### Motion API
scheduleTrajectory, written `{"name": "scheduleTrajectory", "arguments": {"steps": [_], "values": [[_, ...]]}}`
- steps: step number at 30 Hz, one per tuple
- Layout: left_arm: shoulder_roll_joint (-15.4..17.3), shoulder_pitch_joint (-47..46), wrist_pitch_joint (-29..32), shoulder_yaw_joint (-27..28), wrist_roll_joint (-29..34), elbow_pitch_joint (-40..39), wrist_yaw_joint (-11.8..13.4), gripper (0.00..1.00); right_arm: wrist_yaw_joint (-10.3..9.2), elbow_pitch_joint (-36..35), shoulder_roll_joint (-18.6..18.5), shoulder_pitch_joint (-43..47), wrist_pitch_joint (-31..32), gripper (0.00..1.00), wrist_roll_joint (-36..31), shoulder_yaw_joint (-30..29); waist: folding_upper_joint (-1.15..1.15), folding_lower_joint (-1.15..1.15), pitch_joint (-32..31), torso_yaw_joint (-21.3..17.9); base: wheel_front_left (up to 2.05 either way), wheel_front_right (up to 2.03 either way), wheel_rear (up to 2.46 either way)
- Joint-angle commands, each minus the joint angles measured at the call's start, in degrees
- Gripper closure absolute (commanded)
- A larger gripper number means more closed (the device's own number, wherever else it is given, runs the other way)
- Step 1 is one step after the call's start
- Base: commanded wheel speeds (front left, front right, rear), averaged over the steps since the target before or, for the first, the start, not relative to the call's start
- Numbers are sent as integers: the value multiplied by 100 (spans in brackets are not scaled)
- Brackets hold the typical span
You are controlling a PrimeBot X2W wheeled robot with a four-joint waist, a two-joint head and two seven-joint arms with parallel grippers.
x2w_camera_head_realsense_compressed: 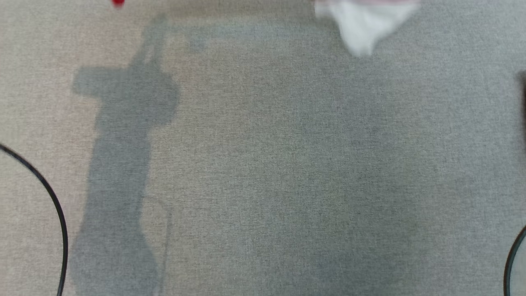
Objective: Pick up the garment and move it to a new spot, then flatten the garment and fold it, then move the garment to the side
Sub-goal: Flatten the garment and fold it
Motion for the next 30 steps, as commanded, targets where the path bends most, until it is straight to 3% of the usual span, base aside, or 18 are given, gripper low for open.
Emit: {"name": "scheduleTrajectory", "arguments": {"steps": [1,9,14,21,25,30], "values": [[-1,-234,-62,-10,41,253,-53,100,2,222,66,-235,-99,100,57,12,0,0,47,-38,0,0,0],[-212,-848,-2,-34,-181,1750,-296,100,2,1747,347,-820,-191,100,111,379,0,0,140,-134,0,0,0],[-346,-956,-32,-134,-332,2292,-437,100,2,2195,394,-877,-192,100,273,824,0,0,339,-120,0,0,0],[-416,-204,-258,-274,-632,2298,-492,100,3,1496,35,98,-189,100,794,1421,0,0,483,-17,0,0,0],[-322,737,-375,-336,-889,1814,-483,100,4,640,-140,1181,-192,100,1191,1229,0,0,472,11,0,0,0],[-200,2338,-407,-89,-967,847,-436,100,3,-403,-102,3026,-190,100,1401,819,0,0,309,0,0,0,0]]}}
